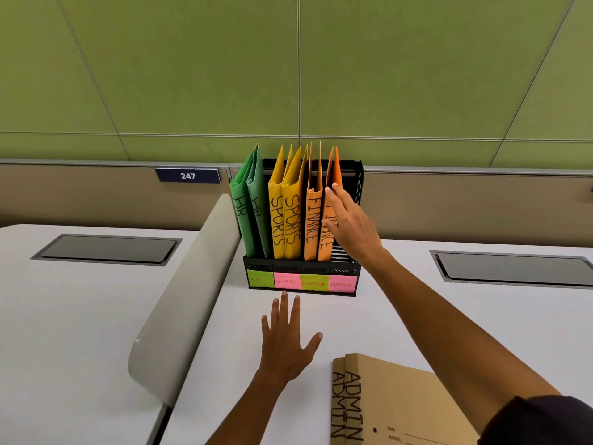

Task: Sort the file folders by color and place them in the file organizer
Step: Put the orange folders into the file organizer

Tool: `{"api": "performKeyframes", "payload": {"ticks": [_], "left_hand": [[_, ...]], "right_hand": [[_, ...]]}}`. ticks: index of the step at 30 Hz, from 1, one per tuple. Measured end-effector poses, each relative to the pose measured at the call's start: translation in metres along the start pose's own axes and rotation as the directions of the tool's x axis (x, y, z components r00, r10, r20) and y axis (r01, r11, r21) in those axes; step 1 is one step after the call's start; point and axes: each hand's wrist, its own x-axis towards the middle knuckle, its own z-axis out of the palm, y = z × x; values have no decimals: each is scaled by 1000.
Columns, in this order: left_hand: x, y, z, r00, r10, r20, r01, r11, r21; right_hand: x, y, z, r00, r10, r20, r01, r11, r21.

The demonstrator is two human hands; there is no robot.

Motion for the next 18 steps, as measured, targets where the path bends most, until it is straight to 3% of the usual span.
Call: {"api": "performKeyframes", "payload": {"ticks": [3, 6, 18], "left_hand": [[-13, 4, 0, 1000, -9, 0, 9, 1000, -18], [-26, 9, 3, 999, -30, 12, 30, 999, -16], [-74, 32, 8, 994, -53, 99, 52, 998, 21]], "right_hand": [[-16, 0, 1, 999, -24, -40, 24, 1000, -4], [-37, 4, 4, 998, 48, -42, -47, 999, 28], [-179, 4, 24, 938, 276, 208, -272, 961, -45]]}}
